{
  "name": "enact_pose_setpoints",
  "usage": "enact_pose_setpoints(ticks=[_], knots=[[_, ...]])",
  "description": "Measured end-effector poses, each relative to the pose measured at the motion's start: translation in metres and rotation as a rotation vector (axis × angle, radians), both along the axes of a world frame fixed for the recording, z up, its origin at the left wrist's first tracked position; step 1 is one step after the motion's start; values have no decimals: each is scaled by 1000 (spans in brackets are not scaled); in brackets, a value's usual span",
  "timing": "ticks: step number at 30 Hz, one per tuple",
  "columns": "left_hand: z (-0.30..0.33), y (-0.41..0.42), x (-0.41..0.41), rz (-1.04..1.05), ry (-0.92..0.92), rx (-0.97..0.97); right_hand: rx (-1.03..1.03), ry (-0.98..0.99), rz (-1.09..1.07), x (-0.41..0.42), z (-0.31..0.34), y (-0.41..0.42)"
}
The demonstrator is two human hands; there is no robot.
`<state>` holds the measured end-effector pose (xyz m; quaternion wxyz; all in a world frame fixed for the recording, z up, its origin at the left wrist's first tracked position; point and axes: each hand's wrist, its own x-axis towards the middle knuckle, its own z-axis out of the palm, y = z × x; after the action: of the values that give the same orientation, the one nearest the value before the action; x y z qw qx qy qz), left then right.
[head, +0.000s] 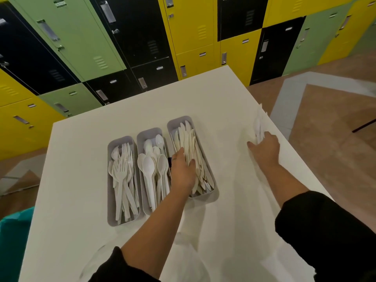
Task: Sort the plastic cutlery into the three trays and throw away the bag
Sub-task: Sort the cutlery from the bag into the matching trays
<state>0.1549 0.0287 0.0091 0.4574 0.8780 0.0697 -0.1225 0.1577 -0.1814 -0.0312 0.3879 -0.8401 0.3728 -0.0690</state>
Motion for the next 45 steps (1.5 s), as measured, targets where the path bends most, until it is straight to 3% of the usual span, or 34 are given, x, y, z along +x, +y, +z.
enact_pose_setpoints(ticks=[4,10,14,17,22,28,31,34,36,39,41,45], knots=[[0,0,-3,-37,15,17,-46,132,10,-1,2,-8],[-4,1,-5,-78,39,67,-214,184,192,0,0,-2],[-9,0,-7,-229,119,142,-172,246,265,0,9,5],[-8,1,-9,-235,116,105,-53,163,285,0,17,20],[0,6,-13,-29,-35,-60,431,33,360,0,42,75],[9,20,-11,65,-125,-132,599,-2,469,-9,57,106],[19,28,-8,120,-42,-329,920,106,591,-17,66,114],[28,37,-2,126,84,-576,1055,198,720,-26,69,120],[37,44,-2,90,120,-667,1080,208,750,-31,72,124],[42,50,-7,-29,106,-590,1062,174,729,-35,76,133],[38,54,-12,-46,88,-516,937,119,721,-38,76,144],[37,59,-16,142,112,-511,663,-15,770,-45,72,169]])
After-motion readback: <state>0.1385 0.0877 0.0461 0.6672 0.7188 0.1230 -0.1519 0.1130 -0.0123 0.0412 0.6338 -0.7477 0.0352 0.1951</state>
